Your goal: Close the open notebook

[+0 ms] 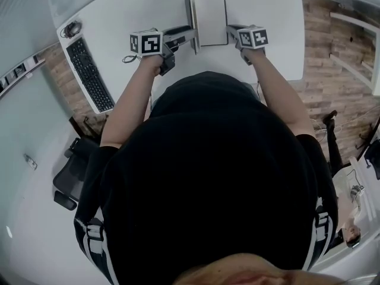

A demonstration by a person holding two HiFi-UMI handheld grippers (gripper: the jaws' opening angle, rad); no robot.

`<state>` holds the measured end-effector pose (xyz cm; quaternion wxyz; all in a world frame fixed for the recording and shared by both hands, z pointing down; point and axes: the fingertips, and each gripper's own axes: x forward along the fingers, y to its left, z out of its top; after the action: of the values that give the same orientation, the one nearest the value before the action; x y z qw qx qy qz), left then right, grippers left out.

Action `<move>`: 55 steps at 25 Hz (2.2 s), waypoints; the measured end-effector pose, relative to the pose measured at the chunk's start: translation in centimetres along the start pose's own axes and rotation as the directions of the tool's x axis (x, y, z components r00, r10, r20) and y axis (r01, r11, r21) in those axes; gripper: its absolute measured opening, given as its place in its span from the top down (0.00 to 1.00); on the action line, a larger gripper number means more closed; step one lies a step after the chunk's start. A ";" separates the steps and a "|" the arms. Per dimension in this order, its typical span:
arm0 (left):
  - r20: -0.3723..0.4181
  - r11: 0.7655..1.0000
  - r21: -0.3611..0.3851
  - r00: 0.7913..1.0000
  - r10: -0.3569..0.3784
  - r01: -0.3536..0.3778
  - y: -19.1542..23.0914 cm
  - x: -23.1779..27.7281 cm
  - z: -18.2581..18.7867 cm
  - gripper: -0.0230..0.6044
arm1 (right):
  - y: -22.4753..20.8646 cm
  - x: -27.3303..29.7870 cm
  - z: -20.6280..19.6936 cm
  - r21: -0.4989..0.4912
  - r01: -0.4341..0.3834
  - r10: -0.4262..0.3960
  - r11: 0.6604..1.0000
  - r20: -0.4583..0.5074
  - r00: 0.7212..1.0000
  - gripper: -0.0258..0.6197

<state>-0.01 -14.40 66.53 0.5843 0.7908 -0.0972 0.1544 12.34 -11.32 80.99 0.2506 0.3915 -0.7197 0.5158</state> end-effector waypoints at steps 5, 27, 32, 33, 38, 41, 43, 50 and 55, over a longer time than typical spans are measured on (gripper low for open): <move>0.008 0.999 -0.011 0.999 -0.053 0.054 -1.1 0.5 -0.5 0.64 | 0.2 0.3 -0.1 -0.005 -0.002 0.002 1.000 -0.011 1.000 0.90; -0.010 1.000 0.009 1.000 -0.029 0.029 -0.3 0.0 -1.1 0.70 | 0.0 0.0 -0.7 0.013 0.008 -0.008 1.000 -0.042 0.999 0.91; -0.001 0.999 0.015 0.999 -0.039 0.039 -0.8 -0.6 -1.3 0.79 | 0.6 -1.1 -0.5 0.019 0.004 -0.004 1.000 -0.022 1.000 0.91; 0.000 0.999 0.017 0.999 -0.043 0.043 -1.0 -0.6 -1.4 0.82 | 0.7 -1.5 -0.3 0.023 0.005 -0.004 1.000 -0.012 1.000 0.91; -0.001 0.998 0.030 0.998 -0.056 0.056 -1.8 -1.1 -2.0 0.87 | 1.9 -3.0 0.8 0.005 0.001 -0.002 1.000 0.038 0.999 0.91; -0.002 0.997 0.055 0.998 -0.062 0.062 -2.6 -1.3 -2.1 0.89 | 2.7 -4.5 1.4 -0.004 -0.003 0.003 1.000 0.072 0.997 0.91; 0.008 0.995 0.076 0.998 -0.063 0.062 -3.3 -1.6 -1.9 0.90 | 3.2 -5.6 1.8 -0.007 -0.003 0.003 1.000 0.100 0.995 0.91; 0.053 0.990 0.132 0.998 -0.046 0.038 -4.8 -3.7 -2.0 0.92 | 4.7 -9.3 2.4 -0.022 0.015 -0.011 1.000 0.171 0.985 0.91; 0.093 0.986 0.168 0.995 -0.025 0.009 -5.9 -5.1 -1.7 0.92 | 5.6 -11.2 3.1 -0.024 0.013 -0.008 1.000 0.233 0.972 0.91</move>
<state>-3.05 -11.12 59.94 0.5117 0.8444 -0.1049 0.1193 14.24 -9.90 68.29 0.1722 0.4498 -0.7484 0.4559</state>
